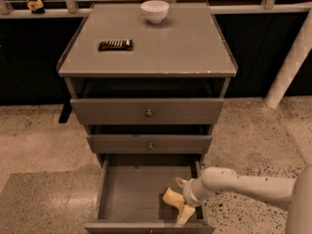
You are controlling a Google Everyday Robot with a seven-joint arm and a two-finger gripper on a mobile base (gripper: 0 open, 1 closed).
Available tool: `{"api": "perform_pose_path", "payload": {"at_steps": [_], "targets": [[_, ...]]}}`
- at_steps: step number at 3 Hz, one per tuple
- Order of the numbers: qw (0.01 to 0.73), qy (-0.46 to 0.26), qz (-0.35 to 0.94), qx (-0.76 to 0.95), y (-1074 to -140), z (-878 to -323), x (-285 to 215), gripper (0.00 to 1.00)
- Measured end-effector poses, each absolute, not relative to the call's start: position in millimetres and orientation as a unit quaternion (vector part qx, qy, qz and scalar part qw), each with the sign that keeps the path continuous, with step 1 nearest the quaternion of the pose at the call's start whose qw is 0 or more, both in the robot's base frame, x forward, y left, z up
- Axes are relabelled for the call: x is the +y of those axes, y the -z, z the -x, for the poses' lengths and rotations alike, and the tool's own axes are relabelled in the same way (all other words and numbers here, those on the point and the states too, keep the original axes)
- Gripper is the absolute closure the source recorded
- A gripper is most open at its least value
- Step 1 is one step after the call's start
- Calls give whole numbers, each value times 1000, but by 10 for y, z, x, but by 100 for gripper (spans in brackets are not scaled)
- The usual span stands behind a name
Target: Pick sponge from bottom drawer and place on counter
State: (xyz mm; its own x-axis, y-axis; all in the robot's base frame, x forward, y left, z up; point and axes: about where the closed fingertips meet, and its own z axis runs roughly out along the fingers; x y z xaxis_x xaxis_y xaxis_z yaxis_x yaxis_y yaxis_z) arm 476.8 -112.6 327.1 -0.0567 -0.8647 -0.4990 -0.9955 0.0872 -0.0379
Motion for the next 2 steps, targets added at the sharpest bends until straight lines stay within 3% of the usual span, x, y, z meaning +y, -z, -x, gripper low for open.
{"api": "perform_pose_path", "payload": {"at_steps": [1,2], "targets": [[214,-184,639,715,-2548,-4883,-1122,0],[214,-184,640,715,-2553,-4877,-1119,0]]}}
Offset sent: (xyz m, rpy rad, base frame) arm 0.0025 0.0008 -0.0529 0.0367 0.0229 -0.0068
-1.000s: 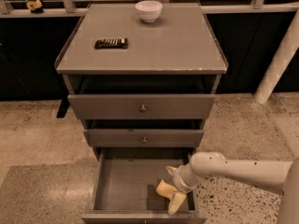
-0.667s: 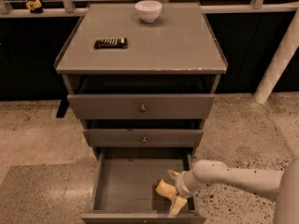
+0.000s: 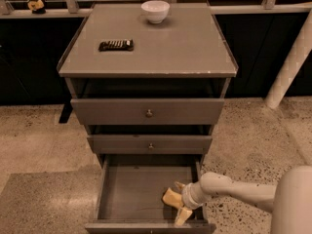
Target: Pick sponge from bottom drawer and place on counter
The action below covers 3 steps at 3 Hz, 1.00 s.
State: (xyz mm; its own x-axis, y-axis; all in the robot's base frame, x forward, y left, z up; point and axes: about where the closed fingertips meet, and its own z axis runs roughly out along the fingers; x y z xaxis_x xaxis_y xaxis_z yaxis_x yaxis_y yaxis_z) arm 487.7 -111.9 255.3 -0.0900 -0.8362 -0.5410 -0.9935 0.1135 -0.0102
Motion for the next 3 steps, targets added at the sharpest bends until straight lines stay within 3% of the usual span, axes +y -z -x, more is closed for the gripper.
{"api": "perform_pose_path", "payload": {"at_steps": [3], "targets": [[246,-182,635,709,-2416,-5860,-1244,0]]}}
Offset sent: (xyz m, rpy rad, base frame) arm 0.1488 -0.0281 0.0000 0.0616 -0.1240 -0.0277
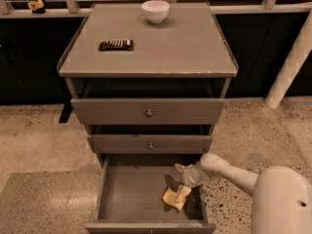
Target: Pick sponge from bottom drawer and place on counter
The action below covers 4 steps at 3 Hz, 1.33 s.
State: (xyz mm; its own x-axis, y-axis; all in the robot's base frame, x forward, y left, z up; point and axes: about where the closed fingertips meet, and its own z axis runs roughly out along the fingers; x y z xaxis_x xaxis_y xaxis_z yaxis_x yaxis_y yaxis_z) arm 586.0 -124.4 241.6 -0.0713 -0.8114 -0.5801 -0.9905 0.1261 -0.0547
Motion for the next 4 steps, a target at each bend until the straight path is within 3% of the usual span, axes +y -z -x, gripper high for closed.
{"api": "perform_pose_path", "payload": {"at_steps": [1,4], "targets": [[236,-197,627,716,-2108,-6042,-1273,0],[210,-207,611,735,-1519,-5900,-1289,0]]}}
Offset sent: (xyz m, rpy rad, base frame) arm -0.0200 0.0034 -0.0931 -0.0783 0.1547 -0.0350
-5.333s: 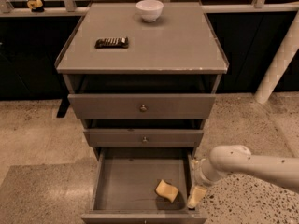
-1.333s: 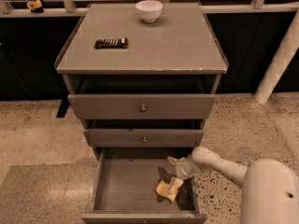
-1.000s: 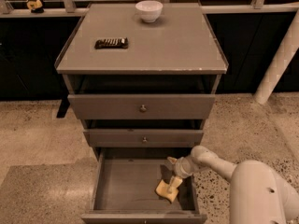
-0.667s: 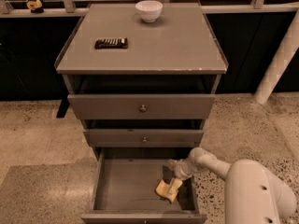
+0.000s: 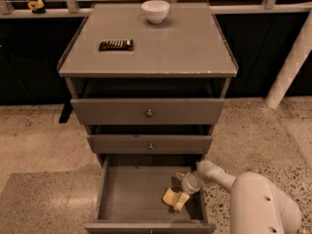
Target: Pick sponge from bottom drawer and place on counter
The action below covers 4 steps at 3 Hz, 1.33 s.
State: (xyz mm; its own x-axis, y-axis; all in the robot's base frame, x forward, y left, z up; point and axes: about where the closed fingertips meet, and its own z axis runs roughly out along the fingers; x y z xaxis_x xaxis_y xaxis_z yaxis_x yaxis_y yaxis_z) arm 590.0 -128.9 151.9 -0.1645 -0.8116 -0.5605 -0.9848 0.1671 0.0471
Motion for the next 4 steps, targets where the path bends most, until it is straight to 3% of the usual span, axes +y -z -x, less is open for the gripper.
{"api": "perform_pose_path", "payload": {"at_steps": [2,4], "targets": [[201,-226,602,739,-920,-5597,-1149,0],[201,-227,602,739,-911,-5588,-1145,22]]}}
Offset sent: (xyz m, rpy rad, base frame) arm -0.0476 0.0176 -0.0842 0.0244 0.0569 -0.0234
